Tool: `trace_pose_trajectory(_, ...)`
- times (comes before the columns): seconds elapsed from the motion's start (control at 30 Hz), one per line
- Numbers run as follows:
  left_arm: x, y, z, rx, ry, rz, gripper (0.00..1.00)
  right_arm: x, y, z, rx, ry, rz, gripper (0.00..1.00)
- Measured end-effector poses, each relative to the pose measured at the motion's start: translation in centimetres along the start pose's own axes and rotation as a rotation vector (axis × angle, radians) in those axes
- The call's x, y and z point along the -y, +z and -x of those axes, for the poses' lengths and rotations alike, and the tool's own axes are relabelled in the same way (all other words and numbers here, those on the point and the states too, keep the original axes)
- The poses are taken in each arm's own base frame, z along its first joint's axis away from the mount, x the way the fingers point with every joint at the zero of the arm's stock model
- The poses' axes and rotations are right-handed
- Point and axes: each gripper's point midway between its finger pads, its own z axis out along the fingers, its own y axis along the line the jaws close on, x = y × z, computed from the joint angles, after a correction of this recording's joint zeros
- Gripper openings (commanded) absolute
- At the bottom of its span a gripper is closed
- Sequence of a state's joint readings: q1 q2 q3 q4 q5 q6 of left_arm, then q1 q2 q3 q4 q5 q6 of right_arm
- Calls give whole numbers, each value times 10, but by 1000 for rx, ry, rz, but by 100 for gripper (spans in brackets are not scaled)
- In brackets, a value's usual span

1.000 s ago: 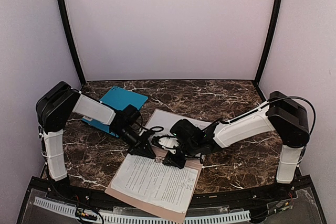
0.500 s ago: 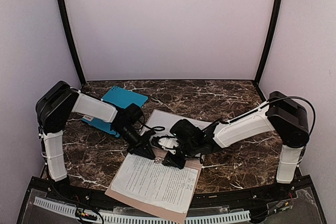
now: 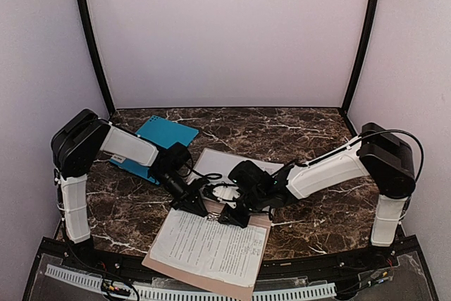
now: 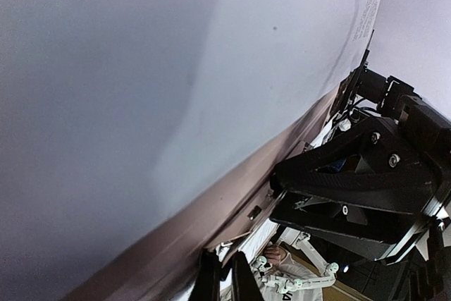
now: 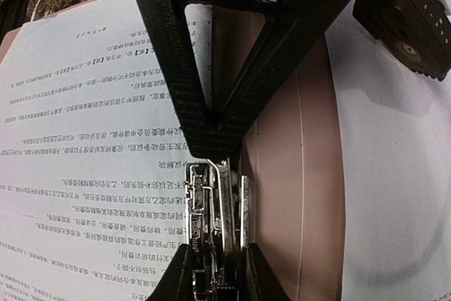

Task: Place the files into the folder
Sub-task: Clamp the file in the folder.

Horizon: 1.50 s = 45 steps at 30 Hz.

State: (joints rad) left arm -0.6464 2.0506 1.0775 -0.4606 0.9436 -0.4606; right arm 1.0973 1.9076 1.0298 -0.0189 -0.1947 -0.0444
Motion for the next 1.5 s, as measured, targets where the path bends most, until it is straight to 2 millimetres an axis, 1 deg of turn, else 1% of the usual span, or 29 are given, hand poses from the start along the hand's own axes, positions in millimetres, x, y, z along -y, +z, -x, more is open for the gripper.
trace_pose_trajectory(0.3, 0, 0, 0, -4, 2, 4, 1, 0, 0, 0, 1, 0, 0, 20)
trace_pose_trajectory(1.0, 1, -5, 5, -35, -48, 155, 1, 0, 0, 0, 29, -9, -2, 20)
trace_pose_trajectory(1.5, -1, -4, 5, -38, -37, 167, 1, -1, 0, 0, 28, -11, -1, 20)
